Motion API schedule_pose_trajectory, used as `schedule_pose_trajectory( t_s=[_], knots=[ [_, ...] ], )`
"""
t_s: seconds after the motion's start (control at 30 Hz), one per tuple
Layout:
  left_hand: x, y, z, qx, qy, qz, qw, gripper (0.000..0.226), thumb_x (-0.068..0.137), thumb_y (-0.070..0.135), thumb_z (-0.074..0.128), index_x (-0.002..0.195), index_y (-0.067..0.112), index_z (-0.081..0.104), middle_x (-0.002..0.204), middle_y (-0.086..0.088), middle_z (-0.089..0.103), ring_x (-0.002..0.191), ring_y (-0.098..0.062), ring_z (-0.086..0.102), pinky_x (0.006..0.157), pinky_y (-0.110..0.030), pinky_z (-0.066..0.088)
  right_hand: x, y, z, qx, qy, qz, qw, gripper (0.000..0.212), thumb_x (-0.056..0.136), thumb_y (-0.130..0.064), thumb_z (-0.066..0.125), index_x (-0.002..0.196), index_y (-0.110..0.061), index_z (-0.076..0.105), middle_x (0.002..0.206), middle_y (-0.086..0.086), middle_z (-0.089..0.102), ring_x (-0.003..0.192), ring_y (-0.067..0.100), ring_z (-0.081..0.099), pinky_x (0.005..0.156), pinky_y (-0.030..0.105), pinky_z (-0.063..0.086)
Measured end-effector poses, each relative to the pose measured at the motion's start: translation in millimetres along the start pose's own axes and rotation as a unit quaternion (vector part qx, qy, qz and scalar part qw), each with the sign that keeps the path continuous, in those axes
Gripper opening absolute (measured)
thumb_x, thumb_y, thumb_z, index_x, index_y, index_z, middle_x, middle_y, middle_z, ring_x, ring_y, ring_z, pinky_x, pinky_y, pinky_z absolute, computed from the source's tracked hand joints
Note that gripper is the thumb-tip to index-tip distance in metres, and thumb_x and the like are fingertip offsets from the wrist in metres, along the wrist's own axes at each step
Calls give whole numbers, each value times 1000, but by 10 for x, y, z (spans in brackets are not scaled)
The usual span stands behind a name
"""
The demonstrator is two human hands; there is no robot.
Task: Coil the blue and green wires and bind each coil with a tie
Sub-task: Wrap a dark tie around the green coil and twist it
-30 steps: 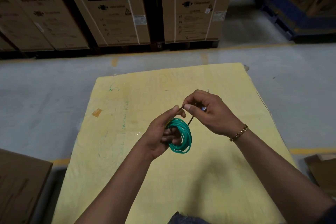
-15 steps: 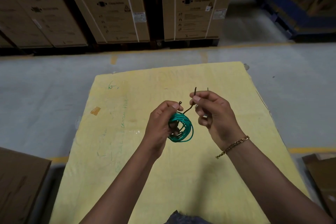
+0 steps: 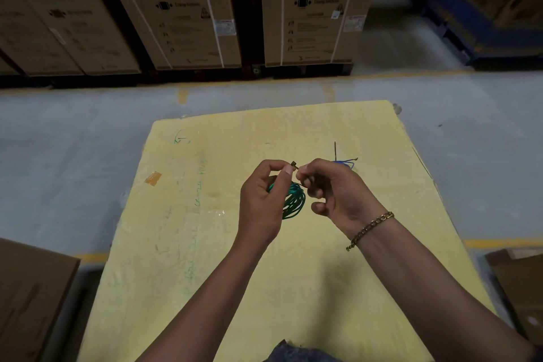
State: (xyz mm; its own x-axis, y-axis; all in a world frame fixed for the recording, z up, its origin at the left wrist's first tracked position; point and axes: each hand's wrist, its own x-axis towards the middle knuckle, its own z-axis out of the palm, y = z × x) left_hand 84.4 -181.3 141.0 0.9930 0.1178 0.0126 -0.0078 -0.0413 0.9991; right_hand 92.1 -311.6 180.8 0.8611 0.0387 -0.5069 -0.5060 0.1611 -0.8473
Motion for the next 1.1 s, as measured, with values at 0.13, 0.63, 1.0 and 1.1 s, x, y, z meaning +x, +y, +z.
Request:
schedule_pose_trajectory(
  t_s=[0.13, 0.63, 1.0, 1.1],
  knots=[
    [-9, -29, 17, 20, 15, 18, 1000, 12, 95, 35, 63, 85, 33, 67, 66, 5, 62, 60, -7, 55, 60, -22, 45, 20, -10, 26, 13, 12, 12, 1000, 25, 78, -18, 59, 54, -21, 61, 64, -5, 50, 55, 11, 32, 49, 24, 24],
    [-29, -115, 9, 118, 36, 85, 989, 10, 99, 31, 61, 90, 31, 64, 51, 3, 42, 51, -15, 37, 55, -31, 33, 62, -27, 13, 16, -5, 28, 999, 27, 77, -17, 53, 51, -22, 56, 63, -4, 45, 55, 13, 31, 52, 27, 20],
    [-49, -143, -40, 223, 60, 195, 953, 8, 97, 39, 55, 102, 35, 58, 56, 1, 59, 51, -23, 57, 49, -40, 45, 70, -22, -4, 54, -40, 72, 995, 20, 77, -20, 53, 57, -21, 56, 63, -7, 46, 55, 12, 32, 51, 26, 24],
    [-46, -160, -53, 245, 64, 220, 942, 7, 97, 36, 56, 102, 34, 59, 55, 3, 56, 47, -19, 49, 45, -32, 38, 76, -20, -5, 54, -43, 76, 995, 19, 77, -20, 52, 58, -21, 55, 63, -8, 45, 55, 12, 32, 50, 25, 24]
  ],
)
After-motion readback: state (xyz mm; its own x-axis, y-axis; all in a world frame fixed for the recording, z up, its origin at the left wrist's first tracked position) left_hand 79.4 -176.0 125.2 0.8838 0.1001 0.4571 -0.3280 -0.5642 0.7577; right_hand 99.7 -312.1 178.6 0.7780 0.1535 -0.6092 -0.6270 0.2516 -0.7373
